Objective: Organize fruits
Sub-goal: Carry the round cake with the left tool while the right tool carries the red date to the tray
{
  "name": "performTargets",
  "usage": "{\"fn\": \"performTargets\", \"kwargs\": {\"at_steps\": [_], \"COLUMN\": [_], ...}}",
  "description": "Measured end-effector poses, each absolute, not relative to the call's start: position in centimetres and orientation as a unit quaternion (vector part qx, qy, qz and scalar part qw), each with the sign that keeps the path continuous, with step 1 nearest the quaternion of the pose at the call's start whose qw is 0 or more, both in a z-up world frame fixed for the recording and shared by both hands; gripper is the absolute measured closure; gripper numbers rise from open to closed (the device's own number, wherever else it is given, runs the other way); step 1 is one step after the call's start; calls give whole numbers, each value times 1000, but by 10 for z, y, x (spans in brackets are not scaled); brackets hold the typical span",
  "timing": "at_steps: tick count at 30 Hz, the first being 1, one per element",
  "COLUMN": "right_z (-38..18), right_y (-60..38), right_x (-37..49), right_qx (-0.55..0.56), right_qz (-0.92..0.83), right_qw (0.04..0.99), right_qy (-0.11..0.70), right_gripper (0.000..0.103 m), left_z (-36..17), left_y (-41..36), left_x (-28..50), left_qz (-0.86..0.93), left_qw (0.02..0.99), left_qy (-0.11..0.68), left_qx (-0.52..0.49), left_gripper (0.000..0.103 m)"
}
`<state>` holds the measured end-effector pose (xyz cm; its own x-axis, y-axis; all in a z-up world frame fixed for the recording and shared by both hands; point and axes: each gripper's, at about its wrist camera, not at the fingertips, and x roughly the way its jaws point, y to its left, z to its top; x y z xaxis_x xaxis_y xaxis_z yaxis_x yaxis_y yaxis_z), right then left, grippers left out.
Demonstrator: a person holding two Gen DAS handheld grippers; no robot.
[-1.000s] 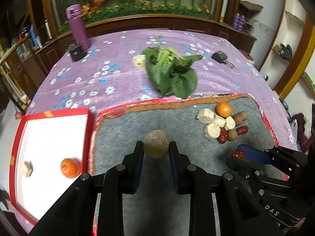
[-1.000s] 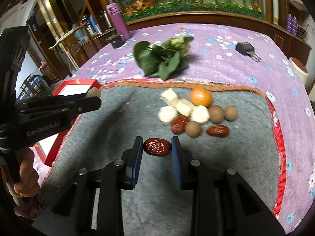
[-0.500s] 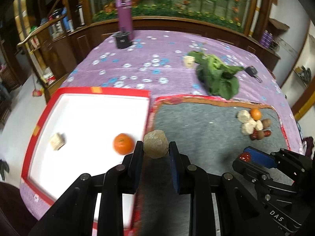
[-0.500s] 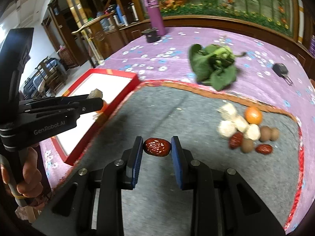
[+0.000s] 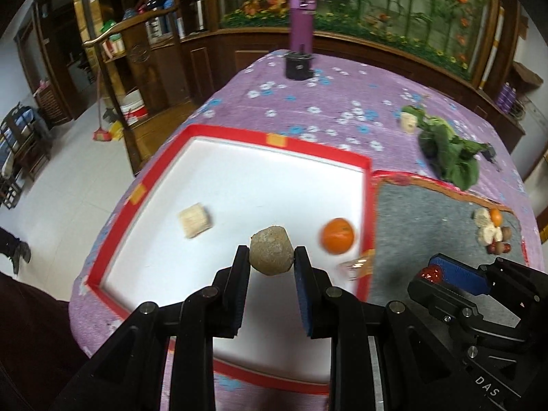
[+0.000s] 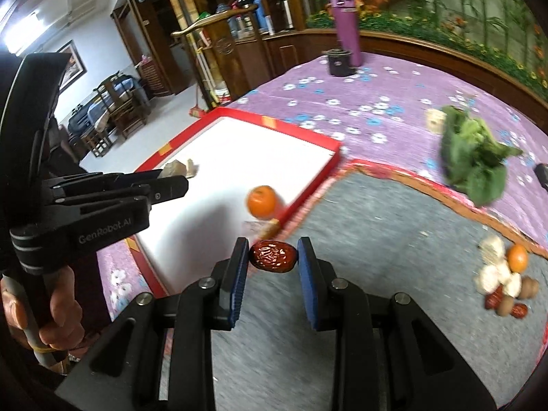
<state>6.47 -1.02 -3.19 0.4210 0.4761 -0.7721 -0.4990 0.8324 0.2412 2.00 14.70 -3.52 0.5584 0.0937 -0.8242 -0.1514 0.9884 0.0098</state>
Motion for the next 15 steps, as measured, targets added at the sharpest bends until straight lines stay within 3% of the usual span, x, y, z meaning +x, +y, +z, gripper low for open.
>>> {"fn": "performTargets", "kwargs": {"at_steps": [15], "right_z": [-55], "right_y": [71], "right_x": [86], "right_qx": [-49], "right_qz": [323], "right_qw": [818], "right_qy": [474], "right_gripper": [71], "left_z": [-73], "left_y": [218], "left_x": [30], "left_qz": [116], "left_qw": [857], "left_qy": [498], "left_qx": [-61], "left_gripper": [78]}}
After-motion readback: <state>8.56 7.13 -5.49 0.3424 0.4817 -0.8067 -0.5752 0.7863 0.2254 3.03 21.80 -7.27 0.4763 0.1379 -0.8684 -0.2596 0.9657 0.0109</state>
